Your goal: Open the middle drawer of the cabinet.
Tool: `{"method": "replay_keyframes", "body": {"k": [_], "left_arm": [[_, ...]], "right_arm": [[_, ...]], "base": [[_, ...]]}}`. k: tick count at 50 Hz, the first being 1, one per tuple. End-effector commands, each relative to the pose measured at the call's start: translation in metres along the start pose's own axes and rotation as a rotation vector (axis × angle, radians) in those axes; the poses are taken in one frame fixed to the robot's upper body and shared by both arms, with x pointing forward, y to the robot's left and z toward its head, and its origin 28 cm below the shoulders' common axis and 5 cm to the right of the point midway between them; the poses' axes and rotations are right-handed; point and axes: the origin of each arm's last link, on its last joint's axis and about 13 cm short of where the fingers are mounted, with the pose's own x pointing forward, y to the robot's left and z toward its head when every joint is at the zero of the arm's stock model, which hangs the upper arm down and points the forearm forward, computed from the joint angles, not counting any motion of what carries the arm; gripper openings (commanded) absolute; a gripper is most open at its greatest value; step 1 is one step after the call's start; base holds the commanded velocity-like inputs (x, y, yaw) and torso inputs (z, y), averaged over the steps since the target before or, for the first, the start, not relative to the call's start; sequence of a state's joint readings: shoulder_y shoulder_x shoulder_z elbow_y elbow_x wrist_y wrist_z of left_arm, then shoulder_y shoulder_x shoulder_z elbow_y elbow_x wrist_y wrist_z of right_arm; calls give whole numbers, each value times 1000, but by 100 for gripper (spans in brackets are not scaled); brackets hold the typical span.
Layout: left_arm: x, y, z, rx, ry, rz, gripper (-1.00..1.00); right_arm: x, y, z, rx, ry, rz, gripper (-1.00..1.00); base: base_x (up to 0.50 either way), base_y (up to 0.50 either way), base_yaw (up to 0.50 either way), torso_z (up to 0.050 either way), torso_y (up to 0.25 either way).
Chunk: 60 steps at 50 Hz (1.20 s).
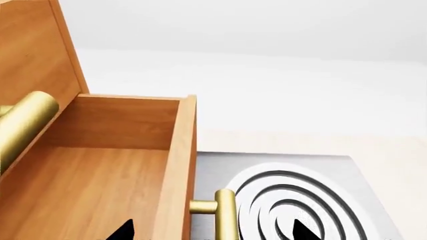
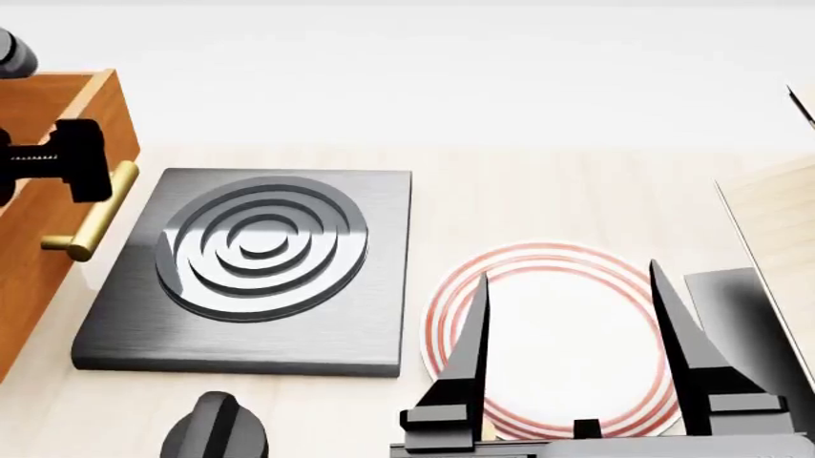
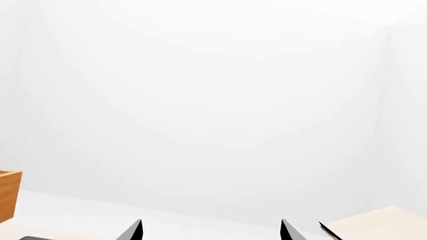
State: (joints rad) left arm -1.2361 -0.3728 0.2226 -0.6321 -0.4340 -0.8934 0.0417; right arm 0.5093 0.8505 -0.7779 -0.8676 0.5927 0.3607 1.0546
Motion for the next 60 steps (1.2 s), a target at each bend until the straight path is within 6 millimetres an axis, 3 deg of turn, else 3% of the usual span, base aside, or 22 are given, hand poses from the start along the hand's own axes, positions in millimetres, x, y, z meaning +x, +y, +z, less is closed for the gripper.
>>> {"method": "replay_keyframes", "body": {"k": [1,45,60], "left_arm": [[3,0,-5,-7,12,-1,100],[10,-4,-19,-33,38,-22,100],[11,-18,-26,-33,51,-67,100]], "right_arm": [[-11,4,-16,-12,138,54,100],[-10,4,-17,-17,141,61,100],[-11,4,-17,-20,140,60,100]], "base": [[0,0,0,0,0],[0,0,0,-1,0],[1,0,0,-2,0]]}}
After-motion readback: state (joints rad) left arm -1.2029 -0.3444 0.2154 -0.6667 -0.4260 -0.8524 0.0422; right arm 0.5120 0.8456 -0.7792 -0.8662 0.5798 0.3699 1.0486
